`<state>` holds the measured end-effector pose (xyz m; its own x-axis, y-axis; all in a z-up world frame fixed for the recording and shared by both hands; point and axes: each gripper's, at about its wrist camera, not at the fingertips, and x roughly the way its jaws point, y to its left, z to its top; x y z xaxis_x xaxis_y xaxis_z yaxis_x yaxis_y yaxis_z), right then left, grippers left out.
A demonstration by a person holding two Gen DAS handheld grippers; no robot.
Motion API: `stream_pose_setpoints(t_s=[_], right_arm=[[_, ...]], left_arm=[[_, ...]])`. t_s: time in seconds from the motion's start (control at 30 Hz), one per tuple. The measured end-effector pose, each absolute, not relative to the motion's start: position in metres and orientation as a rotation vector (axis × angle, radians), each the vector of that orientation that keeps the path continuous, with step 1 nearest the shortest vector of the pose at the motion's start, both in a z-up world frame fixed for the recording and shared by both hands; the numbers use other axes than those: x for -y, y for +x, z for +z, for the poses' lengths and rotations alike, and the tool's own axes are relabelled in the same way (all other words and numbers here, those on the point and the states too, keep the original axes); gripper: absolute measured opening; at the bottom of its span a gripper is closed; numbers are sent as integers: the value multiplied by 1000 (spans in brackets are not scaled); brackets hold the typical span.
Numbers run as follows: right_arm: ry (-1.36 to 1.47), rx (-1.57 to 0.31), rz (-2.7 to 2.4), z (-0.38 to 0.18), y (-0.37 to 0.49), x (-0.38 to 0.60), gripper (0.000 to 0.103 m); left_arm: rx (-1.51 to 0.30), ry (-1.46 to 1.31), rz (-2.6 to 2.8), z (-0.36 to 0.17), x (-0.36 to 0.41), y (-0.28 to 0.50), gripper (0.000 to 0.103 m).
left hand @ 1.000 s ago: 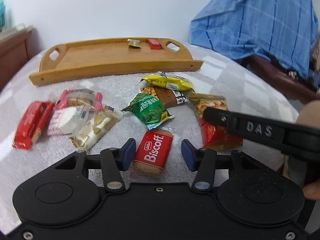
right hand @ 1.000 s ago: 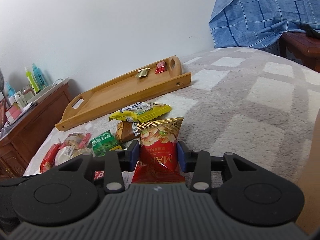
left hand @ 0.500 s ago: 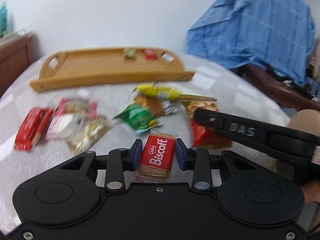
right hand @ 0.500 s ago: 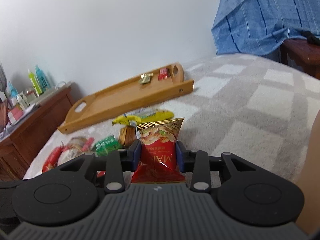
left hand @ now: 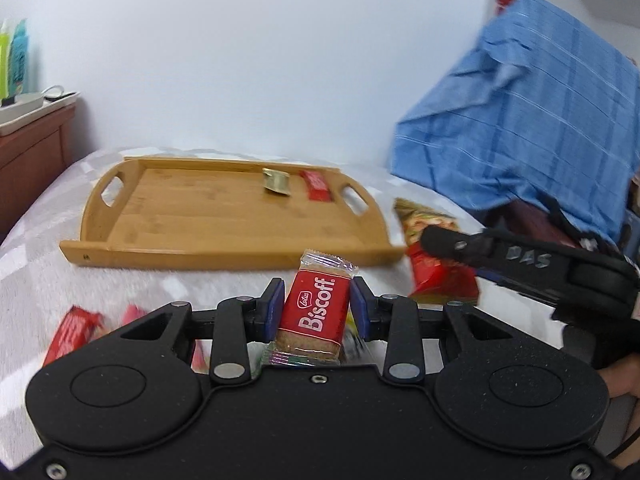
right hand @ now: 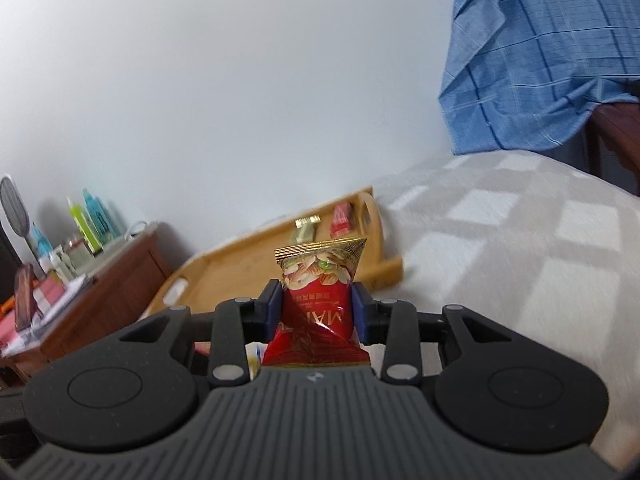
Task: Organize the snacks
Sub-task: 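Carry the Biscoff packet and red nut bag over the tray with both tools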
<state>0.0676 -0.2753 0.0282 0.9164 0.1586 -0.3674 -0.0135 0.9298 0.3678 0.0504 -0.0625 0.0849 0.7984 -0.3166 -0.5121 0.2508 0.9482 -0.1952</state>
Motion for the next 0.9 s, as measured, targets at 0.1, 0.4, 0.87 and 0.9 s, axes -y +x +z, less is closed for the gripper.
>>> stream_pose_setpoints(t_s=[0.1, 0.4, 0.87, 0.9], right_arm=[[378, -422, 116, 38, 99, 283, 41], [326, -524, 159, 50, 184, 288, 41], [283, -693, 195, 23, 267, 284, 41], [293, -701, 191, 21, 271, 285, 41]], left_arm=[[-580, -155, -276, 89, 60, 81, 34], [-574, -189, -256, 97, 70, 169, 34], [-731, -356, -183, 55, 81, 275, 34], [-735, -364, -180, 52, 81, 279, 34]])
